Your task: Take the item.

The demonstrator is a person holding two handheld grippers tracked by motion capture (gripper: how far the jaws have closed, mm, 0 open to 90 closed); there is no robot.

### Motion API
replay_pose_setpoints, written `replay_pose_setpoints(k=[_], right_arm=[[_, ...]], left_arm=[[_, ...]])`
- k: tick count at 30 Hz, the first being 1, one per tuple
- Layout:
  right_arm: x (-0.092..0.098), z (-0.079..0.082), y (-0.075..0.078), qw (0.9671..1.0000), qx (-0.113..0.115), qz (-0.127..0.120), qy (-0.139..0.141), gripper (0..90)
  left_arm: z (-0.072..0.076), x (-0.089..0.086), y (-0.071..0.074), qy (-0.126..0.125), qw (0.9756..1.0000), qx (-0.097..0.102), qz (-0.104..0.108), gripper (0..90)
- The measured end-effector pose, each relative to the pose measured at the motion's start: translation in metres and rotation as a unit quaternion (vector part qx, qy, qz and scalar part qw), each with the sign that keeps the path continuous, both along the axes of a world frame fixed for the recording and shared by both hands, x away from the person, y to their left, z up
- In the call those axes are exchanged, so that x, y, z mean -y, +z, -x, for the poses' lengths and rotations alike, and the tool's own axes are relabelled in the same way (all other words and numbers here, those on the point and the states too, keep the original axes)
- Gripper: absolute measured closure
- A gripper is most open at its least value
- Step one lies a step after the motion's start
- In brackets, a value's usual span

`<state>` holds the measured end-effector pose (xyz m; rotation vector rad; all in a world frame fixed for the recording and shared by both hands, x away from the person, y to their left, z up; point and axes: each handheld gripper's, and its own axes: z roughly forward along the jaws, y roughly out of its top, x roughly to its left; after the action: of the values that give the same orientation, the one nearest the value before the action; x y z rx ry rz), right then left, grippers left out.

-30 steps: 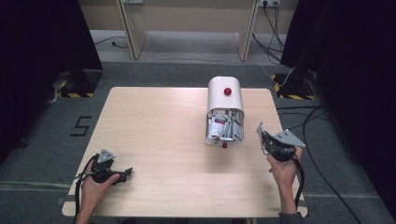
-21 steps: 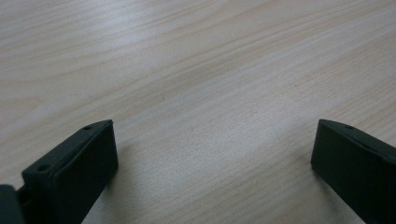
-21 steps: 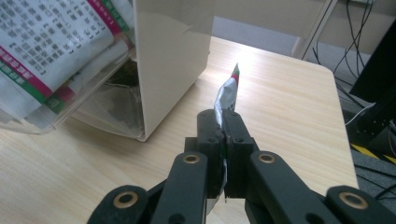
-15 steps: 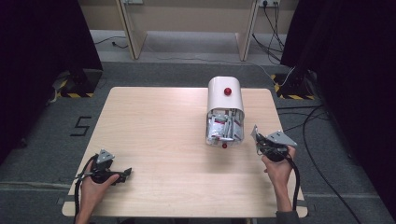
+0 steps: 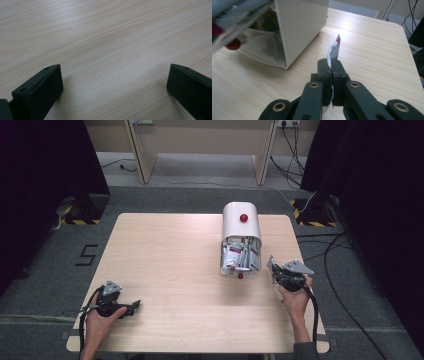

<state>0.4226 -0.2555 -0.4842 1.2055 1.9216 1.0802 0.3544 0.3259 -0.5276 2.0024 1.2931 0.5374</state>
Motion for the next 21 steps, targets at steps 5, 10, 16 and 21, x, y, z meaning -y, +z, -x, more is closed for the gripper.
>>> replay_pose_setpoints(k=[5,10,16,21], right_arm=[[0.002,-0.005,-0.004,1.0000,-0.002,0.002,-0.001,88.1],[0.003,-0.012,-0.010,0.9999,-0.013,0.001,-0.001,86.4],[0.009,-0.018,-0.015,0.9994,-0.034,-0.003,-0.006,80.5],[0.013,-0.020,-0.015,0.9992,-0.037,0.001,-0.015,75.8]], left_arm=[[0.000,0.000,0.000,0.000,1.0000,0.000,0.000,0.0],[0.000,0.000,0.000,0.000,1.0000,0.000,0.000,0.0],[0.000,0.000,0.000,0.000,1.0000,0.000,0.000,0.0],[0.000,0.000,0.000,0.000,1.0000,0.000,0.000,0.0]])
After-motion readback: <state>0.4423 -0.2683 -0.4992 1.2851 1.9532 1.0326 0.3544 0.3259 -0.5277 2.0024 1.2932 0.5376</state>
